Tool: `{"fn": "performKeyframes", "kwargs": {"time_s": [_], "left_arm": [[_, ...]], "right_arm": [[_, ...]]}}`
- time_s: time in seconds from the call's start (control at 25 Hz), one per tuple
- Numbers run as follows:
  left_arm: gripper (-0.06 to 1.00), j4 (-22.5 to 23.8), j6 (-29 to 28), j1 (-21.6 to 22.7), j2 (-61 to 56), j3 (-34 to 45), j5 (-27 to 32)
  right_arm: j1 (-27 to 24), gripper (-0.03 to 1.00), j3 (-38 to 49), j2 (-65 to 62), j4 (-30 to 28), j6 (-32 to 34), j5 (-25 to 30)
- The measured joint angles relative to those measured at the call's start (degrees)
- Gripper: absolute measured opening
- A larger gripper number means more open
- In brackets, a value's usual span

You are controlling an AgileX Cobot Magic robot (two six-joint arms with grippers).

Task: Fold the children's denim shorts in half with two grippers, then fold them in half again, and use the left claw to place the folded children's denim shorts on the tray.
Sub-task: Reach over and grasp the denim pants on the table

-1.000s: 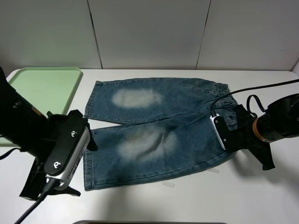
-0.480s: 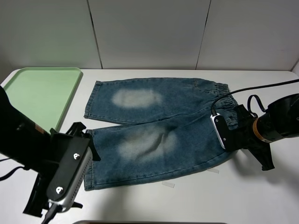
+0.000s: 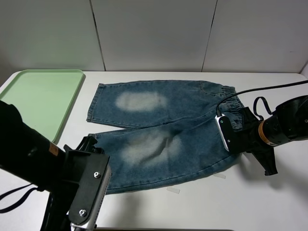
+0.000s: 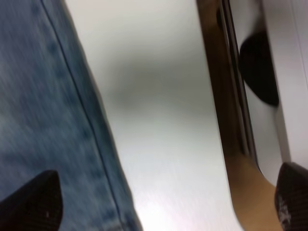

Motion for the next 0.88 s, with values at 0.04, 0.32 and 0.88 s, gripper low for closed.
{"fn": "performKeyframes", "kwargs": {"time_s": [0.04, 0.32, 0.88], "left_arm": [[0.87, 2.46, -2.93, 0.00, 1.77, 0.00, 0.00], [0.83, 27.76, -29.62, 0.00, 11.99, -0.95, 0.06], [0.79, 39.39, -40.29, 0.00, 12.07, -2.17, -4.34]], "right_arm": [[0.00, -0.03, 0.00, 0.00, 0.00, 0.00, -0.05], [0.00, -0.03, 0.00, 0.00, 0.21, 0.18, -0.06], [0.00, -0.03, 0.00, 0.00, 0.99, 1.11, -1.56]]}}
